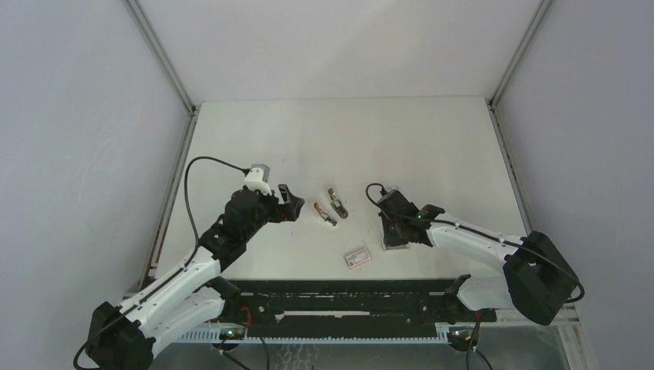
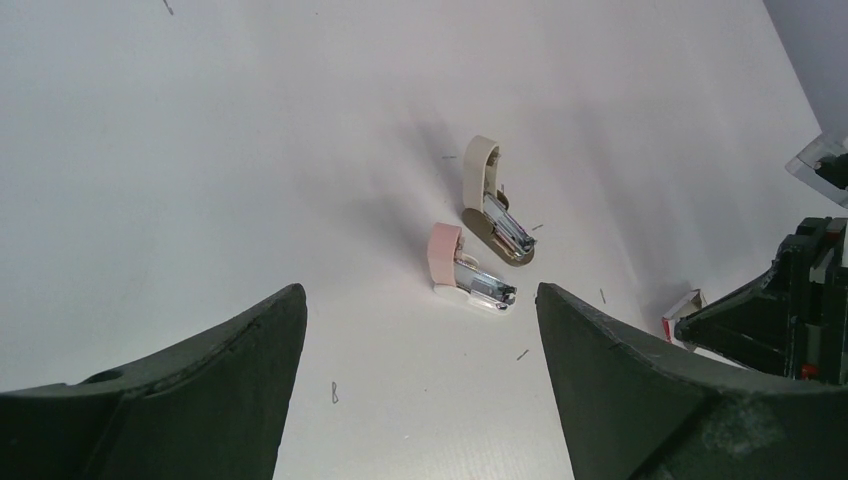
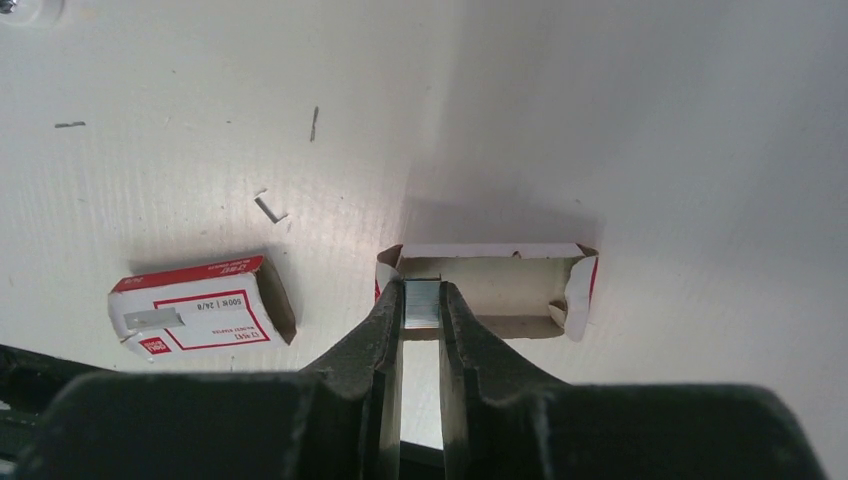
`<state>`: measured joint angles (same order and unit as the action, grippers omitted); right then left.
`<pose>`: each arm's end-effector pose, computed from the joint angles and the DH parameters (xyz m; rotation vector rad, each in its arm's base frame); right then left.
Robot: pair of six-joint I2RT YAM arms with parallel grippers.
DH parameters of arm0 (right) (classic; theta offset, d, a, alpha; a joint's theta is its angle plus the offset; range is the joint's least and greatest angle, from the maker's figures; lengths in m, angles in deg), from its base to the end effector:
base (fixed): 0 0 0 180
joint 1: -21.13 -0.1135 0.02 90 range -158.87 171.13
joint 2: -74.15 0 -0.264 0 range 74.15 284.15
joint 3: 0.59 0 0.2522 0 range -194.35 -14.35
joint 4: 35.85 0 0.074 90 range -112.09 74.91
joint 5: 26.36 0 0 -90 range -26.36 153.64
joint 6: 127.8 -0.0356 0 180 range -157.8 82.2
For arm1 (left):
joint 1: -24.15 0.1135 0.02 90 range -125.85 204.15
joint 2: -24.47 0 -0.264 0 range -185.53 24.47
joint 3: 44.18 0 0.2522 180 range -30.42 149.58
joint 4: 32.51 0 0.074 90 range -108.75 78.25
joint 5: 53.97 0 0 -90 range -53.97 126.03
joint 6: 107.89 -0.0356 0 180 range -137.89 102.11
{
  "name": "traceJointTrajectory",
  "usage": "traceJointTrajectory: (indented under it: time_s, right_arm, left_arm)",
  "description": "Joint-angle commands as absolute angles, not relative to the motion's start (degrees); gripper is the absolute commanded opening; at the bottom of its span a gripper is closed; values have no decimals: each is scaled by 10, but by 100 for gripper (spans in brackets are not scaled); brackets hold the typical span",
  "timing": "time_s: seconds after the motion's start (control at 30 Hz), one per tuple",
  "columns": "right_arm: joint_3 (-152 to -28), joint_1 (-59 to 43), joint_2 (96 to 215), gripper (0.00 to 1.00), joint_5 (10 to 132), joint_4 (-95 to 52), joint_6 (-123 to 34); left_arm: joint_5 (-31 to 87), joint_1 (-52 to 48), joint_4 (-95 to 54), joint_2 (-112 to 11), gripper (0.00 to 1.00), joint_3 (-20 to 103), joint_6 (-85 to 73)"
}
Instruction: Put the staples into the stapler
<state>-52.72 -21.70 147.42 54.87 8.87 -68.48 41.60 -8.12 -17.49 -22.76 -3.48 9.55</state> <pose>0.1679 0.1482 0.1757 -0.2425 2.6979 0.1802 0.1651 -0.1002 0.2384 0.0181 1.9920 -0.5902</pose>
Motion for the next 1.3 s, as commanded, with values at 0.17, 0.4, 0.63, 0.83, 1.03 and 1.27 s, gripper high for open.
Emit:
traceJointTrajectory:
  time_s: [0.17, 0.4, 0.63, 0.83, 1.03, 1.27]
  right_arm:
    - [-496, -144, 1437, 19, 646, 39, -667]
    - [-492, -140, 1414, 32, 619, 59, -667]
    - [-481, -140, 1413, 27, 592, 55, -669]
    - [-481, -152, 1438, 26, 572, 40, -683]
    - [-484, -163, 1455, 27, 557, 34, -696]
    - [-492, -169, 1468, 26, 542, 35, -706]
  left_arm:
    - [406, -74, -190, -219, 88, -49, 97]
    - [405, -73, -190, -215, 89, -52, 99]
    - [405, -72, -189, -208, 88, -58, 102]
    - [405, -72, -187, -201, 88, -60, 103]
    - [405, -71, -187, -201, 88, -62, 103]
    - [405, -70, -187, -197, 88, -65, 103]
